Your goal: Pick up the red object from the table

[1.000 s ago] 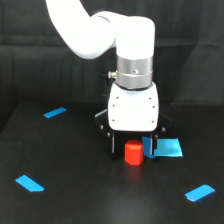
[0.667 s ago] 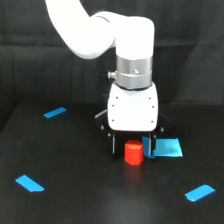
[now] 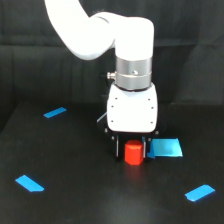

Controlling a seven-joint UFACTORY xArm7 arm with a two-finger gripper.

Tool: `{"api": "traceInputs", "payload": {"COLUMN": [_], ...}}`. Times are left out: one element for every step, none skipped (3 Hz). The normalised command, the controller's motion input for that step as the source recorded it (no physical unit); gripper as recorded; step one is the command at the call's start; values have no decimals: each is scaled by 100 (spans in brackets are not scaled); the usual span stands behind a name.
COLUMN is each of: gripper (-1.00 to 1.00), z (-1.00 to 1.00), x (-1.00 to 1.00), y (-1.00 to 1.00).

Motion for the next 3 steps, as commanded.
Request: {"api": "traceInputs", "payload": {"gripper": [-100, -100, -100], "z": [4, 23, 90], "x": [-12, -12, -56], "y": [4, 7, 9]}}
